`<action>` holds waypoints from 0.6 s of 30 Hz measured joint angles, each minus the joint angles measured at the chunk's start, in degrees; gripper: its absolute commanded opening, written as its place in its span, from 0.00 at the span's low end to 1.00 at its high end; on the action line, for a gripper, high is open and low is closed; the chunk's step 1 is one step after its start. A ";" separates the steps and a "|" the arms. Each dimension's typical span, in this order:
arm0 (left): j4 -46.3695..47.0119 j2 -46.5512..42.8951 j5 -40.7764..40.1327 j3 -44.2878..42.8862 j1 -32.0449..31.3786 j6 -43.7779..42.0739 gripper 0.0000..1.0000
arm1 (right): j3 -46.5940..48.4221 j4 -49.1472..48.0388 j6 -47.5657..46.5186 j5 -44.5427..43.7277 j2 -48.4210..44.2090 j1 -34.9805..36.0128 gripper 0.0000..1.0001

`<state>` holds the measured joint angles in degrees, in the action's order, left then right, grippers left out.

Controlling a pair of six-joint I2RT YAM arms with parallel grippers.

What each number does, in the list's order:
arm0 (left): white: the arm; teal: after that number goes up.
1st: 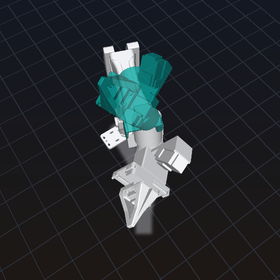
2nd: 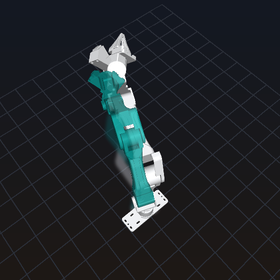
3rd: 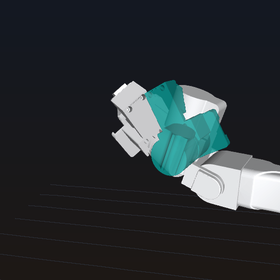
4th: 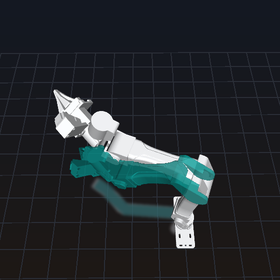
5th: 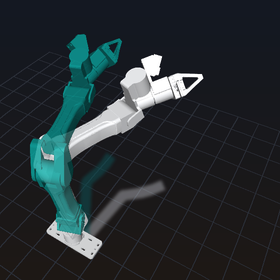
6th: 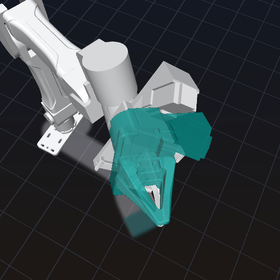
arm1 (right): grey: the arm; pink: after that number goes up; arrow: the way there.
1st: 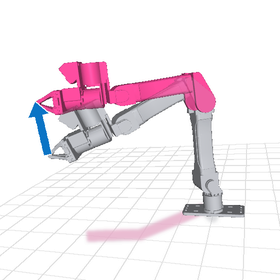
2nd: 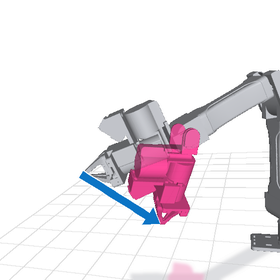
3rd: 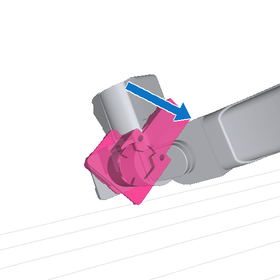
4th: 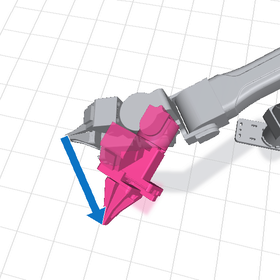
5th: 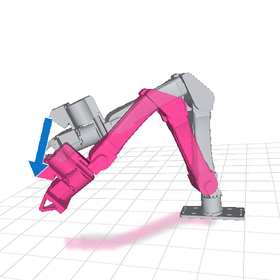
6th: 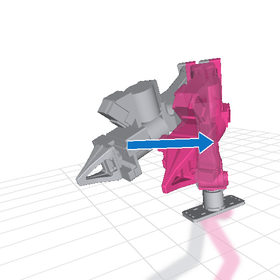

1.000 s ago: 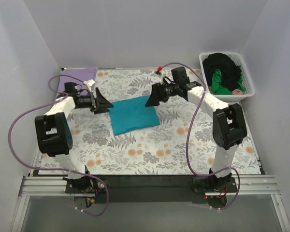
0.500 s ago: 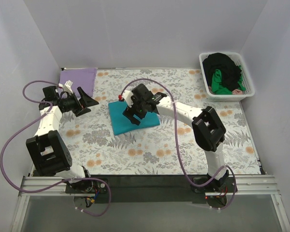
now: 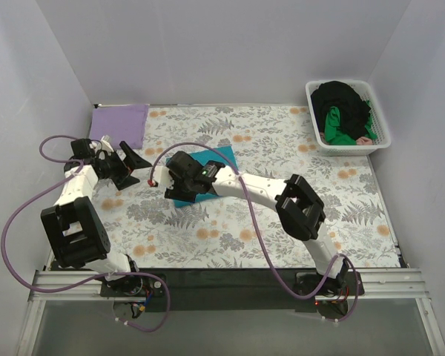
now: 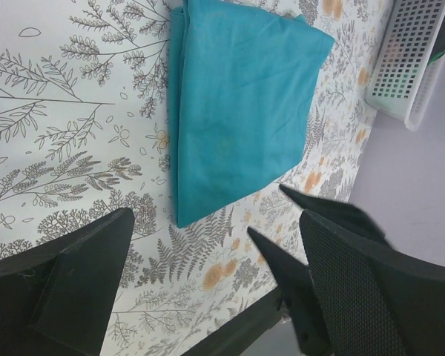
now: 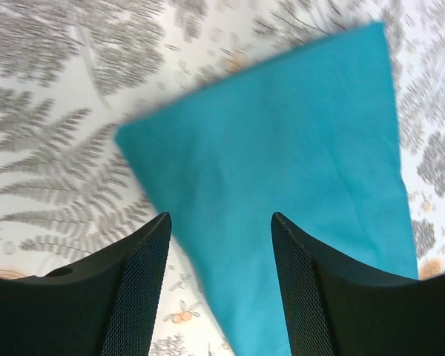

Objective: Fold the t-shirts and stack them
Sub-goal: Neatly place the folded tshirt to the corner

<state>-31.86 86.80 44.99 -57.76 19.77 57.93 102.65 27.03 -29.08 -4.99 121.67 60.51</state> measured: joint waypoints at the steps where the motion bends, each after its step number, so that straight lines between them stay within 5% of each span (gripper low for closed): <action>1: 0.02 0.00 -0.07 0.00 0.02 0.22 0.95 | 0.00 0.00 -0.33 0.04 0.20 1.01 0.61; 18: 0.61 0.00 -3.37 0.94 0.33 2.14 0.97 | 0.79 0.02 -1.07 2.34 7.58 4.79 0.57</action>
<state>-31.24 86.80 41.63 -56.82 20.10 60.07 103.44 27.05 -30.15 -2.66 129.25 65.30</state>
